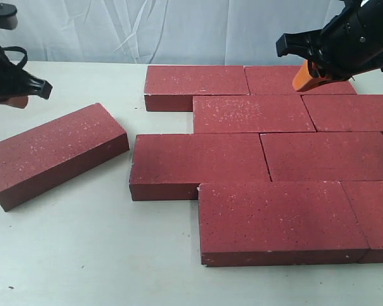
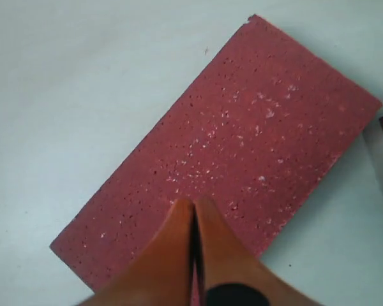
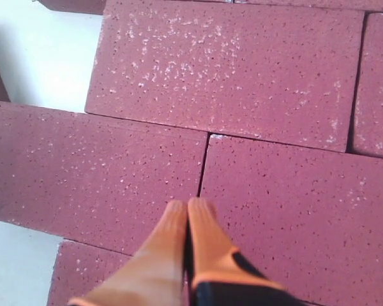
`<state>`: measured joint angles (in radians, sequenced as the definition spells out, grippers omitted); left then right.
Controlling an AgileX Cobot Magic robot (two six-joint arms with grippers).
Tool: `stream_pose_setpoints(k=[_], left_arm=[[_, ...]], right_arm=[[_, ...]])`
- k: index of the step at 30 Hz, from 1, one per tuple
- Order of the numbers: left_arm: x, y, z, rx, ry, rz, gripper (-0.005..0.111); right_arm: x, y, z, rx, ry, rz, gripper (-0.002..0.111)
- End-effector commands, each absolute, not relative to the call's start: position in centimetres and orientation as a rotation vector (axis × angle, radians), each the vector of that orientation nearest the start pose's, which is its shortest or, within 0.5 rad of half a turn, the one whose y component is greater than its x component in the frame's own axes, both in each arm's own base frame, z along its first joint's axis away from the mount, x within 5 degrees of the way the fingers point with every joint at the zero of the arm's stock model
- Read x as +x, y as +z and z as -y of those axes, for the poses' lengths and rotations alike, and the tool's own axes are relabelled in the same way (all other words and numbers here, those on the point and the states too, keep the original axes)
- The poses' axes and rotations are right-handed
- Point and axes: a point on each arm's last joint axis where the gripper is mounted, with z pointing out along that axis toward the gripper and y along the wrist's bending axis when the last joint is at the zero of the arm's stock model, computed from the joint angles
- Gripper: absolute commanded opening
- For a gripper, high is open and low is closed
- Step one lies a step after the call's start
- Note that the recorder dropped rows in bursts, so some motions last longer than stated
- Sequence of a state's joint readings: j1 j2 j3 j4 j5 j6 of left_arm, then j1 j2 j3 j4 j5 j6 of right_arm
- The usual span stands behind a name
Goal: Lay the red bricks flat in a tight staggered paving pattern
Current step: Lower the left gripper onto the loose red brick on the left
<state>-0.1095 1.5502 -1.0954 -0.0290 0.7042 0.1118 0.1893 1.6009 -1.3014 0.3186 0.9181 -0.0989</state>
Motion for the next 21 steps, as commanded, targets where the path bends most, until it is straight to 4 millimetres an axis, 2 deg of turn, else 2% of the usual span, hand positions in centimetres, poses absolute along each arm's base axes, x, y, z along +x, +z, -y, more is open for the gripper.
stream_pose_setpoints(k=[1,3,12,19,21], left_arm=[[31.8,24.0,3.4,0.282,0.01,-2.728,0.0],[31.5,23.9,3.6,0.305,-0.002,-2.765,0.0],[29.0,22.8,6.7,0.8,-0.08,-2.868,0.0],[27.1,20.1,6.0,1.302,-0.009,-2.785,0.0],[26.9,19.6,5.7,1.363,0.04,-2.768,0.0]], right_arm=[[32.7,29.4,-8.4,-0.184,0.435,-2.67,-0.001],[32.8,29.4,-8.4,-0.178,0.446,-2.665,-0.001],[32.8,29.4,-8.5,-0.171,0.459,-2.664,-0.001],[32.8,29.4,-8.5,-0.171,0.459,-2.664,-0.001],[32.8,29.4,-8.5,-0.171,0.459,-2.664,-0.001]])
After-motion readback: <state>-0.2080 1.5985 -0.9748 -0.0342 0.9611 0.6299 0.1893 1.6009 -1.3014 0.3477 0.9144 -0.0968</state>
